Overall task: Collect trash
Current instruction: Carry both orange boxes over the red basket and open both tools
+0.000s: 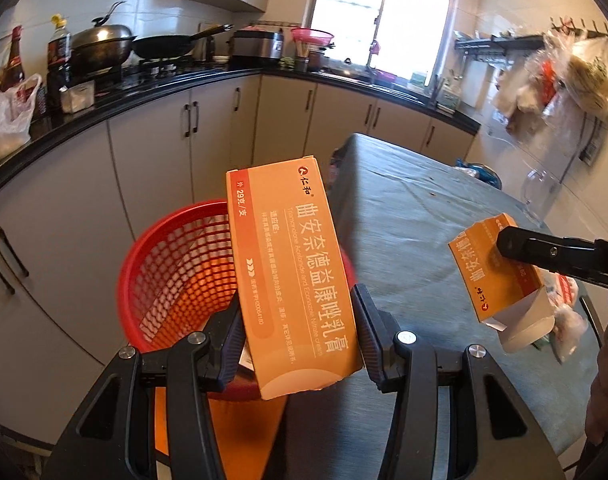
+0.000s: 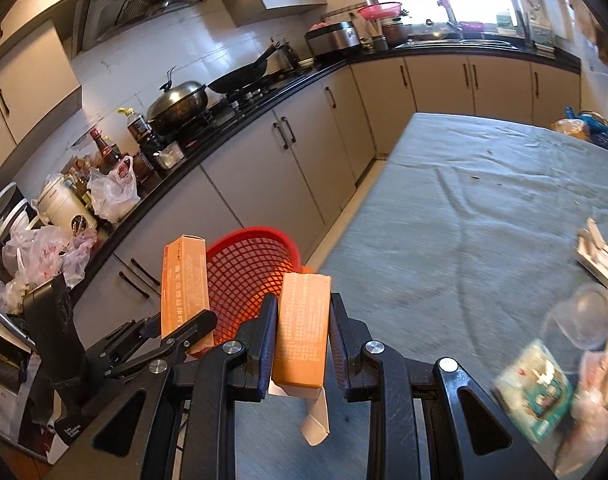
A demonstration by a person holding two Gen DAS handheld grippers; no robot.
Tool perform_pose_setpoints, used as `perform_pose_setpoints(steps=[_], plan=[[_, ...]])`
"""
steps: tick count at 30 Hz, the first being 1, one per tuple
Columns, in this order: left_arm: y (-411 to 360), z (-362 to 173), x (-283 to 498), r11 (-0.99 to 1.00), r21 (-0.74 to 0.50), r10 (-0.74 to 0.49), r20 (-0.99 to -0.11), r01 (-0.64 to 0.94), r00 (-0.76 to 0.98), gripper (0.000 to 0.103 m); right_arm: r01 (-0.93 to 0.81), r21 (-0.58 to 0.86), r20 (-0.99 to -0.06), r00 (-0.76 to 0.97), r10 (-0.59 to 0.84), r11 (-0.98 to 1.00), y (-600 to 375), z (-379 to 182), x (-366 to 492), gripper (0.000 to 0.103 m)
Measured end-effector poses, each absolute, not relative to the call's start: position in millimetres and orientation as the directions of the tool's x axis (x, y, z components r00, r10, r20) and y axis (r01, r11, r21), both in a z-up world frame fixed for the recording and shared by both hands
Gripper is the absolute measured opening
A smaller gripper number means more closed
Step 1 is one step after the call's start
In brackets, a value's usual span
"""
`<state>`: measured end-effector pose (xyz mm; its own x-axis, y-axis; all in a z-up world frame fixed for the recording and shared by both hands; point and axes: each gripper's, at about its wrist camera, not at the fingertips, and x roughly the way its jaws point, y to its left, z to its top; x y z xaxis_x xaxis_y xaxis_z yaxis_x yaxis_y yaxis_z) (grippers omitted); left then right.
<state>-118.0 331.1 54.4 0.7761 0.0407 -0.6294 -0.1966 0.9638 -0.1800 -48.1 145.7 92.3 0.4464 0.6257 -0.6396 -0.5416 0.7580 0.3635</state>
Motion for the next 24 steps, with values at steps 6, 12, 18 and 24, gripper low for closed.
perform_pose_setpoints(steps=[6, 12, 18, 24], plan=[[355, 43, -110, 0.955, -0.19, 0.053, -0.647, -0.228, 0.76, 0.049, -0.561, 0.362, -0.656, 0.415, 0.631, 0.745, 179, 88, -39, 0.027], [371, 33, -99, 0.948, -0.2, 0.055, -0.666, -0.248, 0.744, 0.049, -0.576, 0.365, -0.665, 0.389, 0.638, 0.731, 212, 84, -27, 0.027], [387, 22, -88, 0.939, -0.212, 0.058, -0.68, -0.271, 0.731, 0.049, -0.579, 0.378, -0.662, 0.377, 0.648, 0.722, 239, 78, -12, 0.027], [396, 11, -80, 0.935, -0.216, 0.055, -0.696, -0.281, 0.716, 0.049, -0.569, 0.378, -0.689, 0.353, 0.633, 0.73, 262, 57, 2, 0.027]])
